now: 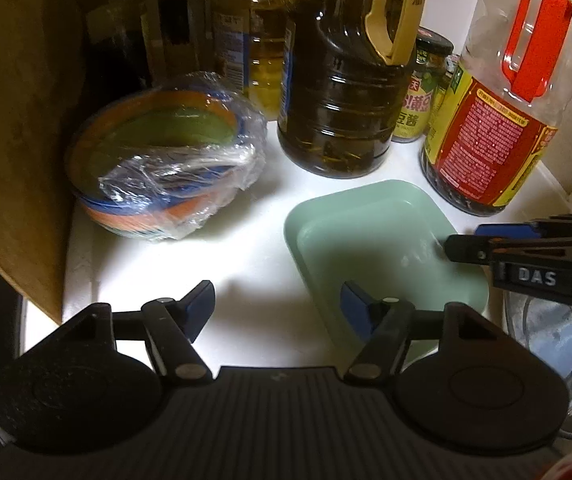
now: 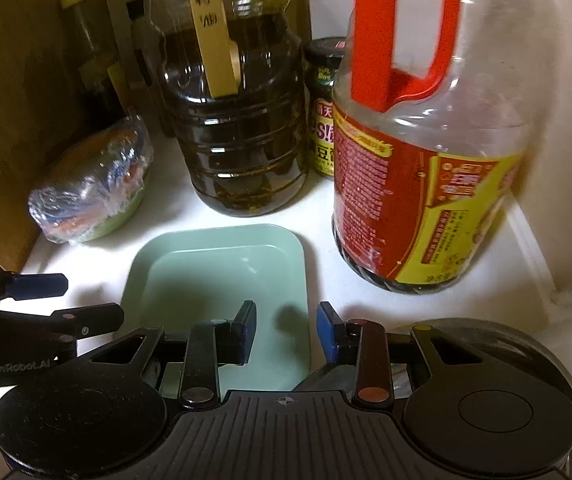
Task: Organize plates and bowls
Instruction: 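Move the right tool toward the pale green square plate, then close the right tool on the rim of the green plate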
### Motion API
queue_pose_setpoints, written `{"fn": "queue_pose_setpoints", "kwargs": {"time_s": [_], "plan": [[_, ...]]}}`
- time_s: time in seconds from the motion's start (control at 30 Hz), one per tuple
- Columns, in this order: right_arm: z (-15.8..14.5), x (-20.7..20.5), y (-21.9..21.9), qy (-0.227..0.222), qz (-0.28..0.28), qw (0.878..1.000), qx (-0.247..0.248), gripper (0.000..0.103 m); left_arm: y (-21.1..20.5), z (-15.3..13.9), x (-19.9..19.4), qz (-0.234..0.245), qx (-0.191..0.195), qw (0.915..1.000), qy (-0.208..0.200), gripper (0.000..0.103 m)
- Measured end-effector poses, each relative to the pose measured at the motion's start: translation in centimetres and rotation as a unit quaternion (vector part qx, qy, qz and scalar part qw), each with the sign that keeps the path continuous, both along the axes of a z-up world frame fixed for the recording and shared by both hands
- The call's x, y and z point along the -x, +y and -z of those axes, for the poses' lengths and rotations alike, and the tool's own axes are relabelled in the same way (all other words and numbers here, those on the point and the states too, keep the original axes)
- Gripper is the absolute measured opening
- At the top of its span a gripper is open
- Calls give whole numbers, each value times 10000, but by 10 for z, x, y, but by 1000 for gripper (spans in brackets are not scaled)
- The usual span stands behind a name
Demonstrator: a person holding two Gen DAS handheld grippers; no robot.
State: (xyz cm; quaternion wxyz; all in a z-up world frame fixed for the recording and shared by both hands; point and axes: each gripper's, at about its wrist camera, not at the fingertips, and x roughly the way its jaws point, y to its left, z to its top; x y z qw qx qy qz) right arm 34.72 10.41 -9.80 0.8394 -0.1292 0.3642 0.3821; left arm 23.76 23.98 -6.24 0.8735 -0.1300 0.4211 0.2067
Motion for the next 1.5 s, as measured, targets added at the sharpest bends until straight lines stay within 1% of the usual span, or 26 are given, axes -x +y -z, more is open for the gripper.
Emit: {"fn": "queue_pose_setpoints", "kwargs": {"time_s": [0.03,0.07,0.13,0.2,0.23,0.3,0.37,0.43,0.53,0.63,0.7,0.77,0.8,0.87,0.97,1.07,1.2,1.5], "plan": [[2,-1,3,-4,20,10000,63,34,0,1,-1,16,6,10000,-2,66],[4,-2,5,3,29,9999,113,34,0,3,-1,39,19,10000,-4,62],[7,-4,9,30,54,9998,175,33,1,7,-3,80,87,9999,1,58],[11,-5,12,67,71,9997,228,33,2,10,-4,102,127,9999,2,58],[11,-5,14,87,71,9997,237,33,2,11,-4,110,121,9999,4,56],[13,-3,16,105,42,9997,227,32,3,13,-5,140,128,9998,-2,49],[14,1,18,131,-5,9997,218,31,5,14,-5,183,194,9996,-11,39],[14,4,18,210,-43,9996,163,30,7,15,-5,189,207,9996,-24,38],[16,7,16,240,30,9996,126,29,10,17,-3,175,199,9996,-37,29],[16,7,14,300,117,9995,52,26,13,19,-2,218,210,9995,-90,24],[16,8,13,332,140,9994,19,25,14,19,-1,255,223,9994,-112,19],[17,9,13,324,143,9994,13,20,12,19,-1,315,227,9991,-159,11],[17,9,12,338,152,9993,-17,18,11,20,-1,324,201,9991,-166,11],[17,9,11,351,179,9992,-36,11,10,20,0,318,79,9993,-152,11],[18,10,8,372,211,9991,-77,5,12,21,3,315,77,9993,-177,9],[18,13,5,414,242,9987,-156,5,13,21,7,295,80,9994,-167,8],[11,22,1,363,268,9985,-305,4,11,16,12,270,-10,9994,-235,8],[-15,40,-20,304,374,9968,-632,4,-2,-12,23,403,-116,9978,-506,8]]}}
